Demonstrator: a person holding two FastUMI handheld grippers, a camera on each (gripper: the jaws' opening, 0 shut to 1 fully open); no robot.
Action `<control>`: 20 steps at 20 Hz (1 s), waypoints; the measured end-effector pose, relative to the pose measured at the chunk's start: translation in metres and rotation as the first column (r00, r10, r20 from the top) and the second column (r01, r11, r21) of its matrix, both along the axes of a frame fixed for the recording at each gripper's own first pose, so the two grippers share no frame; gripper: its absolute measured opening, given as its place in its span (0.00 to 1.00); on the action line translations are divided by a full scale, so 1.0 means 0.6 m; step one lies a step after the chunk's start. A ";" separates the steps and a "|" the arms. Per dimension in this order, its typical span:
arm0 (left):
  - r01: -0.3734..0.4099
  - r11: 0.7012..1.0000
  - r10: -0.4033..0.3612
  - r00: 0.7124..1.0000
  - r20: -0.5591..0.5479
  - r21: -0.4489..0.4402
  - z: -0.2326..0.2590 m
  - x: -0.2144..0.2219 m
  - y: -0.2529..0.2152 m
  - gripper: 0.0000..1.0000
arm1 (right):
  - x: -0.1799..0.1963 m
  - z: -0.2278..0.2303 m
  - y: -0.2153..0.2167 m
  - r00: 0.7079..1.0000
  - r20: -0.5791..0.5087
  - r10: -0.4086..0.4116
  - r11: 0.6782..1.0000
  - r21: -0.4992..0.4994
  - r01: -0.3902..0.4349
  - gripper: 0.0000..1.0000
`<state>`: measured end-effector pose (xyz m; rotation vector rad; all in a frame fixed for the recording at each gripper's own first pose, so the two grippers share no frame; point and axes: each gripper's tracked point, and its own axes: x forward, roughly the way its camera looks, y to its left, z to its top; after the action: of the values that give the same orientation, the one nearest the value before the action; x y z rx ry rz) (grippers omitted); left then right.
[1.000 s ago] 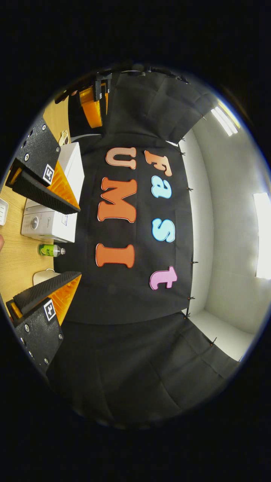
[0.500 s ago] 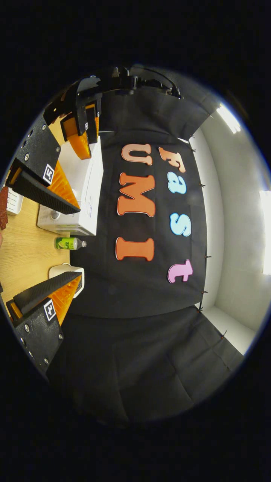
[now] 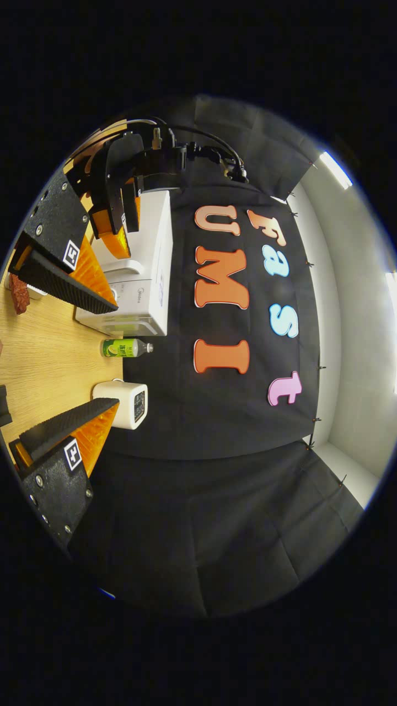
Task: Open the microwave oven with the left hand, put the food in, and close the microwave oven.
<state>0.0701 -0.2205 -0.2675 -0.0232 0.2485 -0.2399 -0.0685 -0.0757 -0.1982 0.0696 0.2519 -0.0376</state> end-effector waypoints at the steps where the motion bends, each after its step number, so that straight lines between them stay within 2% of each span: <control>1: -0.014 1.000 0.014 1.000 -0.014 -0.002 -0.014 0.012 0.002 0.89 | -0.002 -0.006 -0.004 1.000 -0.007 -0.003 1.000 0.002 0.003 0.95; 4: -0.051 0.998 0.052 0.998 -0.034 0.042 -0.059 0.045 0.006 0.82 | -0.004 -0.019 -0.014 1.000 -0.019 -0.018 1.000 0.006 0.018 0.95; 6: -0.060 0.998 0.062 0.996 -0.067 0.034 -0.091 0.059 -0.003 0.73 | -0.005 -0.024 -0.018 0.999 -0.023 -0.022 1.000 0.011 0.023 0.95; 7: -0.065 0.998 0.067 0.994 -0.082 0.025 -0.103 0.064 -0.008 0.73 | -0.005 -0.026 -0.020 0.999 -0.026 -0.026 1.000 0.012 0.027 0.95; 8: -0.072 0.997 0.074 0.992 -0.098 0.022 -0.112 0.066 -0.008 0.62 | -0.005 -0.029 -0.023 0.999 -0.029 -0.030 0.999 0.013 0.031 0.95; 10: -0.075 0.997 0.077 0.989 -0.130 0.020 -0.138 0.074 -0.018 0.67 | -0.005 -0.035 -0.028 0.999 -0.036 -0.036 0.999 0.015 0.037 0.95; 12: -0.086 0.996 0.086 0.985 -0.150 0.011 -0.158 0.083 -0.020 0.52 | -0.005 -0.040 -0.033 0.998 -0.042 -0.042 0.999 0.016 0.043 0.95; 13: -0.093 0.996 0.092 0.984 -0.151 -0.005 -0.158 0.080 -0.022 0.48 | -0.005 -0.041 -0.036 0.998 -0.044 -0.044 0.999 0.016 0.045 0.95; 14: -0.070 0.997 0.066 0.987 -0.146 -0.027 -0.154 0.082 -0.032 0.44 | -0.006 -0.041 -0.037 0.998 -0.045 -0.048 0.999 0.017 0.048 0.95; 16: -0.066 0.998 0.062 0.988 -0.143 -0.024 -0.154 0.080 -0.034 0.25 | -0.006 -0.044 -0.038 0.998 -0.047 -0.052 0.998 0.028 0.053 0.95; 17: -0.065 0.998 0.062 0.989 -0.134 -0.018 -0.153 0.082 -0.034 0.28 | -0.006 -0.045 -0.038 0.997 -0.048 -0.053 0.998 0.035 0.055 0.95; 19: -0.053 0.999 0.052 0.990 -0.127 -0.007 -0.152 0.079 -0.035 0.19 | -0.006 -0.048 -0.033 0.997 -0.051 -0.052 0.998 0.041 0.054 0.95; 20: -0.054 0.998 0.052 0.990 -0.131 -0.010 -0.155 0.077 -0.036 0.18 | -0.005 -0.050 -0.031 0.997 -0.054 -0.050 0.998 0.039 0.052 0.95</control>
<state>0.1165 -0.2419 -0.3607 -0.0594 0.3764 -0.1871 -0.0717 -0.0944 -0.2283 0.1151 0.3037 -0.0851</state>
